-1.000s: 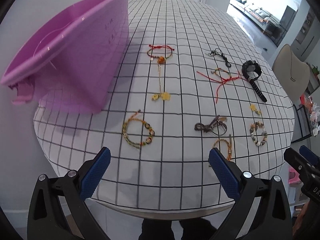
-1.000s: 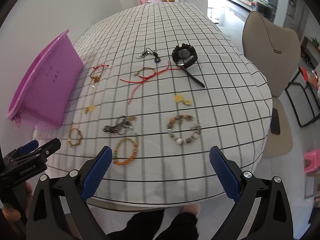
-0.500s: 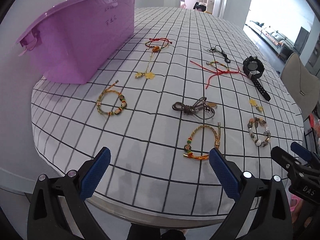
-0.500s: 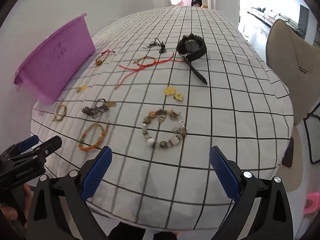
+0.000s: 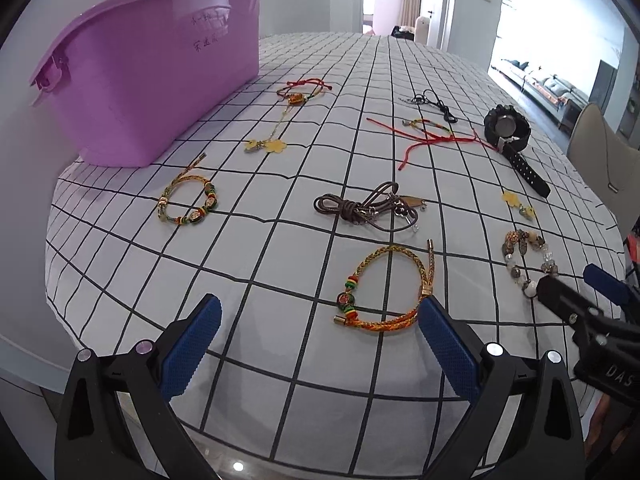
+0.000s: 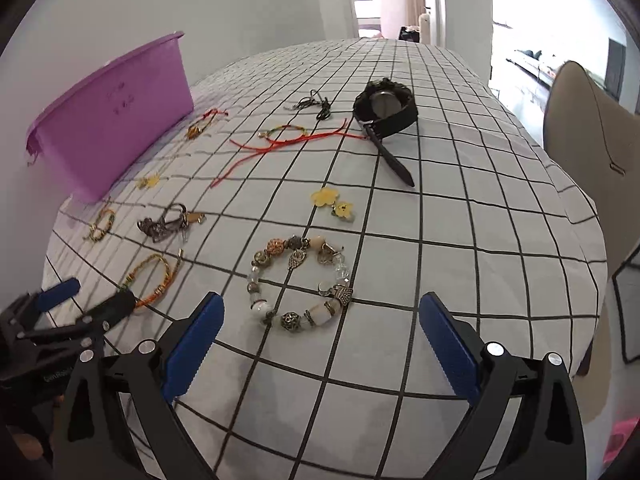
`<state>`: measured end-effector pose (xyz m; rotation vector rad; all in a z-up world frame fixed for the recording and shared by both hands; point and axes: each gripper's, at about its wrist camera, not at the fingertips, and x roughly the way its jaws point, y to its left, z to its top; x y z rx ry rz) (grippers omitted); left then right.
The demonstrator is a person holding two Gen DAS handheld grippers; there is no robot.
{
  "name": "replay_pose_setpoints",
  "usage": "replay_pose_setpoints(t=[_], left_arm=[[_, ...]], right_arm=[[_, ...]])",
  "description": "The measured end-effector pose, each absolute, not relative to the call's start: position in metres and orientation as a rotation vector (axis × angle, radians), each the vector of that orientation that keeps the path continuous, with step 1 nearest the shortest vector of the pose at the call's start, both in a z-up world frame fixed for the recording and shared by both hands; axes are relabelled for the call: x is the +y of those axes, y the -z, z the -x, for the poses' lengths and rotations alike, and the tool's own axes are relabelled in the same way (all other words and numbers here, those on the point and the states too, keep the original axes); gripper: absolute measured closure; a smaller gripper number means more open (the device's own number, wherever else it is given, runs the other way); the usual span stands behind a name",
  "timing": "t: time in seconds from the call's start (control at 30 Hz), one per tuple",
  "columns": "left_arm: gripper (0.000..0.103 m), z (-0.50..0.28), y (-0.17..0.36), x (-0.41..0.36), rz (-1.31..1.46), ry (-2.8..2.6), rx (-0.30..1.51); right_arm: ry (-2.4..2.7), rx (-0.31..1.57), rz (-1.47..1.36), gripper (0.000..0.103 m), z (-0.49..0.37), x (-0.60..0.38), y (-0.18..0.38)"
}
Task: Organize jewelry
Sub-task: 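Grasp the braided bracelet with the left tool while the right tool grasps the beaded bracelet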
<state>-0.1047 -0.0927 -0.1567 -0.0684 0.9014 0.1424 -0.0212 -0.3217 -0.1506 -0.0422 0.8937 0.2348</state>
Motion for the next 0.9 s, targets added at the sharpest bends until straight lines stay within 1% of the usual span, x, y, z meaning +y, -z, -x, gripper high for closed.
replay_pose_setpoints(t=[0.37,0.73,0.9], left_arm=[[0.006,0.101,0.165,-0.097,0.065,-0.142,0.864],[0.006,0.099,0.17,-0.102,0.065,-0.111,0.852],[0.006,0.099,0.172,-0.106,0.052,-0.1,0.848]], right_arm=[[-0.232,0.843,0.141,0.01,0.019,-0.313,0.16],[-0.254,0.825,0.154,0.011,0.019,-0.311,0.166],[-0.272,0.802,0.167,0.025,0.02,-0.31,0.165]])
